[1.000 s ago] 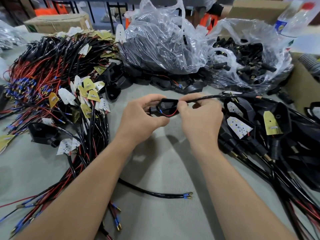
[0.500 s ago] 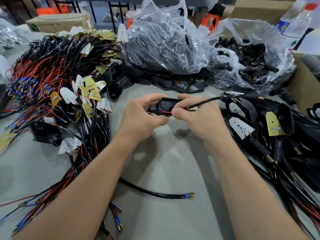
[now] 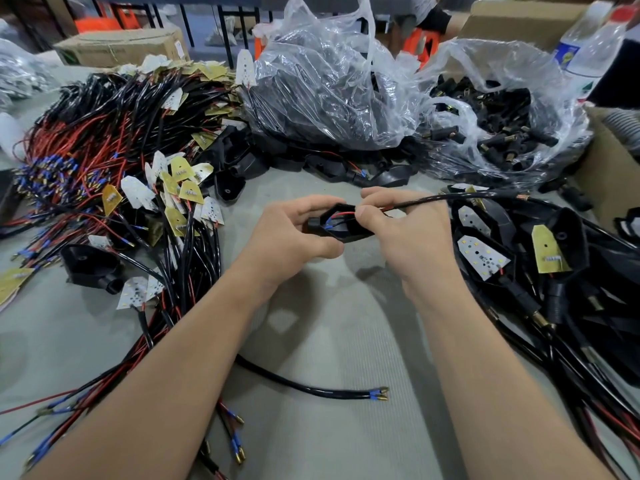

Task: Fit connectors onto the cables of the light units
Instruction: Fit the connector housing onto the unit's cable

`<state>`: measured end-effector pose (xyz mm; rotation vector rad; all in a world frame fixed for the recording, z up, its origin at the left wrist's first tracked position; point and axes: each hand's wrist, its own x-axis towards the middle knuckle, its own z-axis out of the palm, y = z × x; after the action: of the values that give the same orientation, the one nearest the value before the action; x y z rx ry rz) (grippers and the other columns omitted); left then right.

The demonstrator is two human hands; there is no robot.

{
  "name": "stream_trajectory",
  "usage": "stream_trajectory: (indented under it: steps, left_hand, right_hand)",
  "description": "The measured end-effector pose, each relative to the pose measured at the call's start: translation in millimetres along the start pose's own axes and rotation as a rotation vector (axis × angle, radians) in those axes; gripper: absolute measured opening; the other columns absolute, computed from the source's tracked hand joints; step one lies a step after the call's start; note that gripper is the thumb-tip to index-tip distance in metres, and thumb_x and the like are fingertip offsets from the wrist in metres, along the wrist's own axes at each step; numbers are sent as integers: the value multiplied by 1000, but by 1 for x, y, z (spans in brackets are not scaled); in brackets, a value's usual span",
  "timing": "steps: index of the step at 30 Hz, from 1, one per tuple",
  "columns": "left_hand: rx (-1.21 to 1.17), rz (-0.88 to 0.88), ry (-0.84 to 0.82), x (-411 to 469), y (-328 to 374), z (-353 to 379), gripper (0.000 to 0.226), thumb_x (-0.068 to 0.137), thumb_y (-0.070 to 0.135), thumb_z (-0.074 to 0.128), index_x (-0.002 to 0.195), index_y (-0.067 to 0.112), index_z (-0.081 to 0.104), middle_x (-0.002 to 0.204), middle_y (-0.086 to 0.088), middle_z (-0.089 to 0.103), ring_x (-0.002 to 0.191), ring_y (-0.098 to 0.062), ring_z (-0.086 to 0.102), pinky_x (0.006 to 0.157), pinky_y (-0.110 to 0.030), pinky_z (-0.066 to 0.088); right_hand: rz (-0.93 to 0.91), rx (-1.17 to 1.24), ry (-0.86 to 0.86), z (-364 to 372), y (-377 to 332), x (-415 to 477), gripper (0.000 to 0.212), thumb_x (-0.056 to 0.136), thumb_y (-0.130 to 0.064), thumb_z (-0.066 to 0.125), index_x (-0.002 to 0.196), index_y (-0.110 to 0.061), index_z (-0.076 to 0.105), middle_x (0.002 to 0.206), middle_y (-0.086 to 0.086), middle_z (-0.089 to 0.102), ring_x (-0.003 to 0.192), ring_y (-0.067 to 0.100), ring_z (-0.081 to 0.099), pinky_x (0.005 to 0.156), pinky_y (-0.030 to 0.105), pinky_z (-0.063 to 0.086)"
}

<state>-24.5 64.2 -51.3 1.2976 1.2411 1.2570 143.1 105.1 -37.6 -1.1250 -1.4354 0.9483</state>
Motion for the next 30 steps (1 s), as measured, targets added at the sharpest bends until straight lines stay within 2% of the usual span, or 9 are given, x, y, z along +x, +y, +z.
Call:
stream_trajectory:
  steps: [3, 6, 10, 13, 17, 21, 24, 26, 30]
  left_hand:
    - [-63, -1, 7, -1, 2, 0, 55, 64, 2, 80, 116, 18, 74, 111, -16, 76, 90, -18, 69, 83, -28, 53]
    - [-100, -1, -45, -2, 2, -1, 53, 65, 1, 79, 114, 22, 75, 111, -14, 77, 96, -18, 71, 86, -25, 54]
    - [-82, 15, -42, -2, 1, 2, 60, 63, -2, 78, 119, 19, 74, 111, -12, 77, 99, -23, 72, 86, -28, 55]
    - [-74, 39, 38, -3, 1, 3, 62, 60, 1, 82, 118, 22, 75, 103, -11, 79, 90, -24, 74, 83, -32, 57]
    - [-88, 56, -25, -5, 4, 5, 59, 62, -4, 80, 113, 26, 77, 100, -8, 79, 84, -16, 72, 76, -23, 56]
    - [-253, -79, -158, -5, 10, 1, 41, 77, 6, 72, 113, 23, 79, 112, -10, 76, 96, -18, 72, 83, -26, 58]
    - [-451, -192, -196, -4, 13, -2, 29, 87, 15, 65, 110, 21, 80, 111, -11, 76, 92, -23, 76, 75, -28, 61]
    - [-489, -215, -180, -4, 13, 0, 27, 90, 17, 60, 107, 19, 81, 109, -12, 77, 90, -25, 77, 71, -27, 61]
    - [-448, -242, -47, -2, 10, 1, 34, 105, 13, 46, 104, 14, 80, 105, -12, 78, 89, -27, 78, 68, -24, 60]
  right_hand:
    - [61, 165, -93, 1, -3, -3, 25, 79, 4, 75, 70, -19, 77, 106, 7, 76, 108, 9, 70, 105, 36, 50]
    - [114, 213, -150, 1, -6, -6, 22, 81, 5, 75, 73, -16, 77, 112, 7, 75, 108, 12, 70, 106, 36, 50]
    - [83, 30, -70, 3, -8, -10, 28, 75, 0, 77, 64, -25, 77, 94, -9, 77, 94, 7, 71, 96, 37, 56]
    - [45, -118, 49, 6, -9, -12, 26, 71, -9, 73, 69, -35, 76, 79, -17, 75, 85, 5, 70, 87, 37, 58]
    - [61, -143, -30, 13, -10, -16, 25, 69, -11, 75, 72, -36, 76, 68, -9, 73, 73, 12, 69, 73, 39, 58]
    - [-40, -278, -100, 11, -12, -16, 19, 72, -7, 77, 65, -25, 75, 66, -12, 69, 64, 8, 62, 63, 30, 49]
    - [-69, -281, -79, 7, -14, -13, 12, 75, -9, 77, 70, -20, 79, 67, -4, 72, 69, 13, 67, 70, 35, 53]
    - [-82, -380, -75, 7, -16, -12, 6, 77, -15, 77, 74, -19, 79, 72, -1, 75, 76, 17, 69, 76, 41, 53]
    - [-6, -255, -293, -1, -21, -11, 17, 83, -14, 74, 90, -27, 82, 100, -14, 76, 100, 0, 67, 93, 28, 52]
